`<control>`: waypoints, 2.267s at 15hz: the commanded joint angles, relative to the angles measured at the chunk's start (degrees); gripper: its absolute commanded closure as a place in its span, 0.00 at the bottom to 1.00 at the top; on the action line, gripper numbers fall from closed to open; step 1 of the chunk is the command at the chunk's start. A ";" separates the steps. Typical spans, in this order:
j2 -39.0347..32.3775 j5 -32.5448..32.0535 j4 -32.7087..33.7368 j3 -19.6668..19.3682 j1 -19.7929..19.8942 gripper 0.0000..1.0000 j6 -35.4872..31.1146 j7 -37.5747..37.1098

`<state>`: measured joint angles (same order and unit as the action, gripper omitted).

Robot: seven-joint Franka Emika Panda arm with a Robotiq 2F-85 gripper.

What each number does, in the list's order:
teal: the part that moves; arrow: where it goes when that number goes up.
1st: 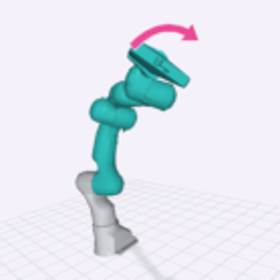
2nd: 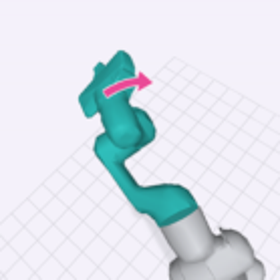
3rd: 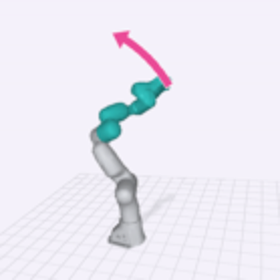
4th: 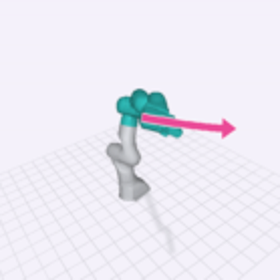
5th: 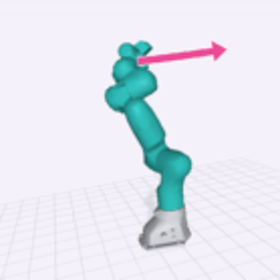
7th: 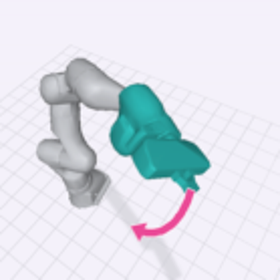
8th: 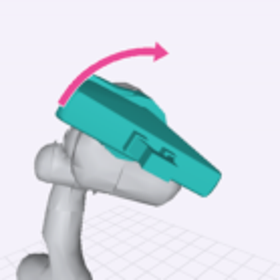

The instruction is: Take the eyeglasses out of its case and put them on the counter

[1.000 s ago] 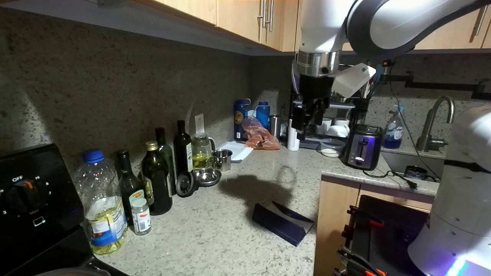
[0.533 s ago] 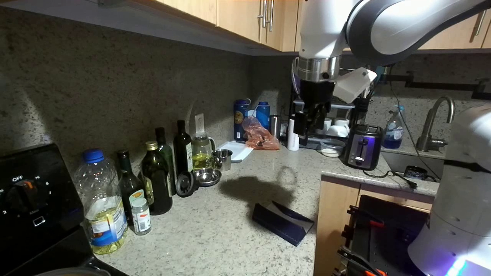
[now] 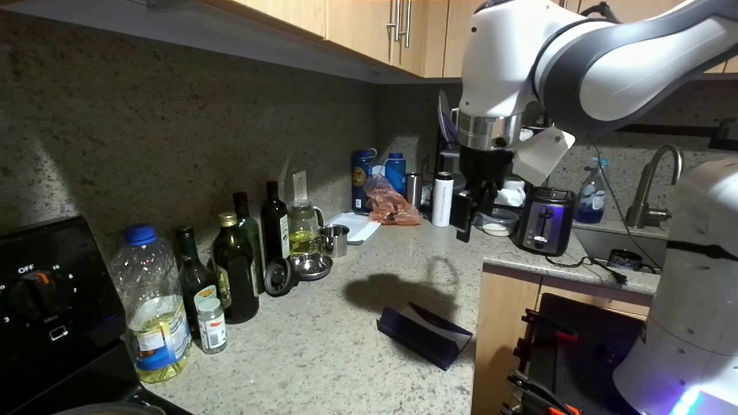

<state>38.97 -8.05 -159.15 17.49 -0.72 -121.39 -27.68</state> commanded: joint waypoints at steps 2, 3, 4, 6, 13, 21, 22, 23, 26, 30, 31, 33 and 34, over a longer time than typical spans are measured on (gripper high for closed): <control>-0.96 -0.24 -0.45 1.69 -0.66 0.00 -3.49 -3.27; -0.67 0.15 -0.41 2.56 -1.29 0.00 -3.04 -4.45; -0.41 -0.17 -0.38 0.73 -0.93 0.00 -2.15 -1.73; -0.47 -0.17 -0.37 1.73 -1.34 0.00 -2.15 -3.11; -3.93 0.60 0.05 0.66 -1.22 0.00 -5.31 -2.18; -11.04 2.78 0.63 -8.31 -0.10 0.00 -10.94 5.59; -12.40 3.53 0.75 -9.63 -0.17 0.00 -11.86 7.19; -13.67 4.42 1.05 -10.53 -0.37 0.00 -12.51 8.51; -17.55 6.29 2.13 -12.35 -0.70 0.12 -13.47 12.42; -22.62 6.62 3.38 -12.54 -0.65 0.22 -14.47 13.94; -23.81 6.74 3.65 -12.57 -0.75 0.20 -14.66 14.13; -26.17 6.70 4.24 -12.57 -0.76 0.23 -15.09 14.19; -27.33 6.67 4.50 -12.68 -0.69 0.24 -15.55 14.20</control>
<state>15.71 -2.52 -156.42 5.31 -1.26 -135.52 -14.97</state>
